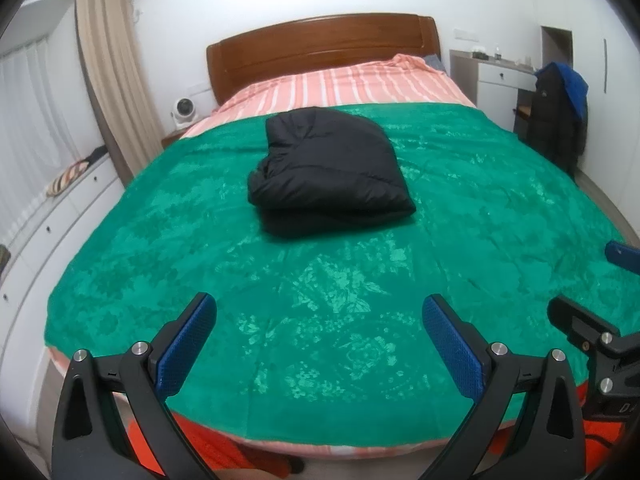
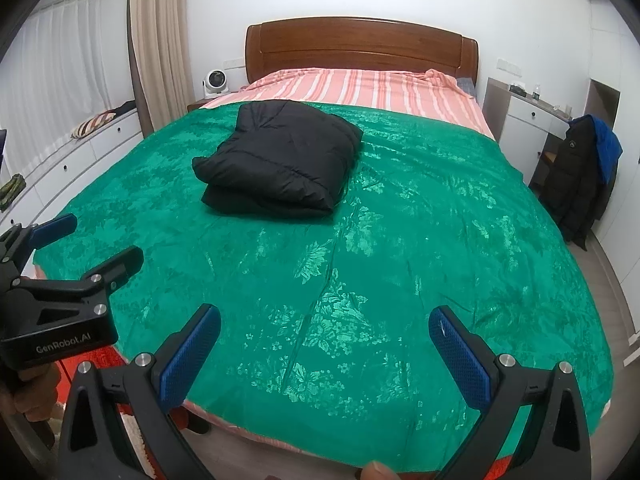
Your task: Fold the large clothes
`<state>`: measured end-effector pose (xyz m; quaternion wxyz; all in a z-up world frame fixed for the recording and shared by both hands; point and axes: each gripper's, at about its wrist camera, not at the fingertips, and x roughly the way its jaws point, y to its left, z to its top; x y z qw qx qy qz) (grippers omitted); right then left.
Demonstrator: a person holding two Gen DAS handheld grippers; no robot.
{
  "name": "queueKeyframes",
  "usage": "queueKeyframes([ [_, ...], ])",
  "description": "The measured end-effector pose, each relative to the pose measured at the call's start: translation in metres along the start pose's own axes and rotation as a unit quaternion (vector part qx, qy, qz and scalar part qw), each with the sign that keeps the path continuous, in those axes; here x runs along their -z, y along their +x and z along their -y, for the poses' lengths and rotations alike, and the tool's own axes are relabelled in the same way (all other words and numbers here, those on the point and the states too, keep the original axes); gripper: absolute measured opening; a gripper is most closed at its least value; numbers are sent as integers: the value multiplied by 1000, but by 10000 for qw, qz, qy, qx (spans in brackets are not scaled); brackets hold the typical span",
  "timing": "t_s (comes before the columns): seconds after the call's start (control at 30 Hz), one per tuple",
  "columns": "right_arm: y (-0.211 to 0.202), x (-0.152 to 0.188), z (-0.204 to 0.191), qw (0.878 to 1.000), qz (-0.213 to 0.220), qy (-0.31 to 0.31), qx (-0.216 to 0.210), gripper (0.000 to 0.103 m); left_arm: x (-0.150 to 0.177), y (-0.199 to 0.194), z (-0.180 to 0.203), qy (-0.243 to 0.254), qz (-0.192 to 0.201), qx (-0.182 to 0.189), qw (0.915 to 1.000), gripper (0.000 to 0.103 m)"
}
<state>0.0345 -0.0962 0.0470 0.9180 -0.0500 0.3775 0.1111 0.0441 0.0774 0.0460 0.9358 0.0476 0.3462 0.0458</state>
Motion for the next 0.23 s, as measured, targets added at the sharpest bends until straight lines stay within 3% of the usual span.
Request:
queueKeyframes([
  [0.23, 1, -1, 2, 10000, -2, 60, -8, 103, 0, -4, -1, -60, 119, -63, 9999, 103],
])
